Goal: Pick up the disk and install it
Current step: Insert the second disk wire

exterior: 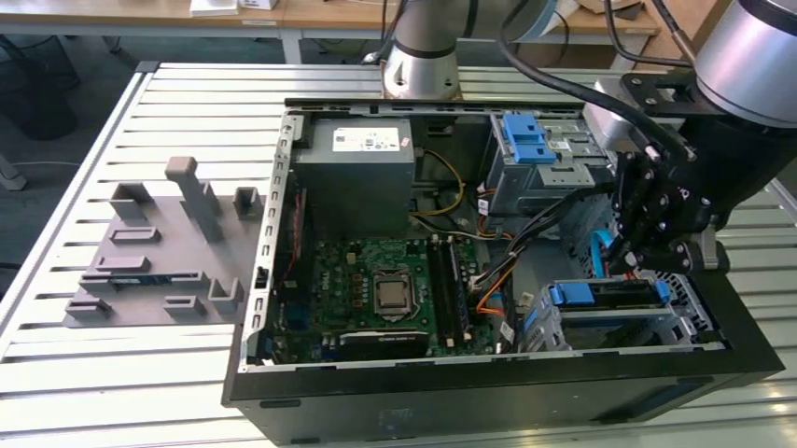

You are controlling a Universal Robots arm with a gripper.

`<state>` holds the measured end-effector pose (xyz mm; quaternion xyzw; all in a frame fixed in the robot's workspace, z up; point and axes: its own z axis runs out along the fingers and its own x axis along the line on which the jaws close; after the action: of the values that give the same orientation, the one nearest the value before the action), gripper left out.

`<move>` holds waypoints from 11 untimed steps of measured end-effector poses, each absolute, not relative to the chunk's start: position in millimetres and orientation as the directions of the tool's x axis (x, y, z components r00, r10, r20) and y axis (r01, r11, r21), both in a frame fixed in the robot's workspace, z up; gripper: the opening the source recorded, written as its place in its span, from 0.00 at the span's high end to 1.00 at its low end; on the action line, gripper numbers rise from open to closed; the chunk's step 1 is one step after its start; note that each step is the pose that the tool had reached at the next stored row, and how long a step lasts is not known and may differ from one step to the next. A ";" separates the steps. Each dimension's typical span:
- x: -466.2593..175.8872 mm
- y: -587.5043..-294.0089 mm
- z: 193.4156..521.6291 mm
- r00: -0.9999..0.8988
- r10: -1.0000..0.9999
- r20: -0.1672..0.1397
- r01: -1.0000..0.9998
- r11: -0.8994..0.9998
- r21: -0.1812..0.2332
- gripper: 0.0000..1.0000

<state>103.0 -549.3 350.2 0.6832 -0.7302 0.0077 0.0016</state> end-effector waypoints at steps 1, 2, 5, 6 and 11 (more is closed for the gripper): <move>103.0 -549.4 349.9 -0.067 -0.998 0.013 -0.998 0.066 -0.009 0.84; 103.0 -549.4 349.8 -0.067 -0.998 0.012 -0.998 0.066 -0.009 0.84; 103.0 -551.0 348.6 -0.067 -0.998 0.011 -0.998 0.066 -0.009 0.84; 103.0 -552.3 347.8 -0.067 -0.998 0.011 -0.998 0.067 -0.009 0.84; 103.0 -555.8 343.2 -0.074 -0.997 0.011 -0.997 0.074 -0.009 0.84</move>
<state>103.0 -555.8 343.2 0.6805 -0.7327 0.0069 0.0009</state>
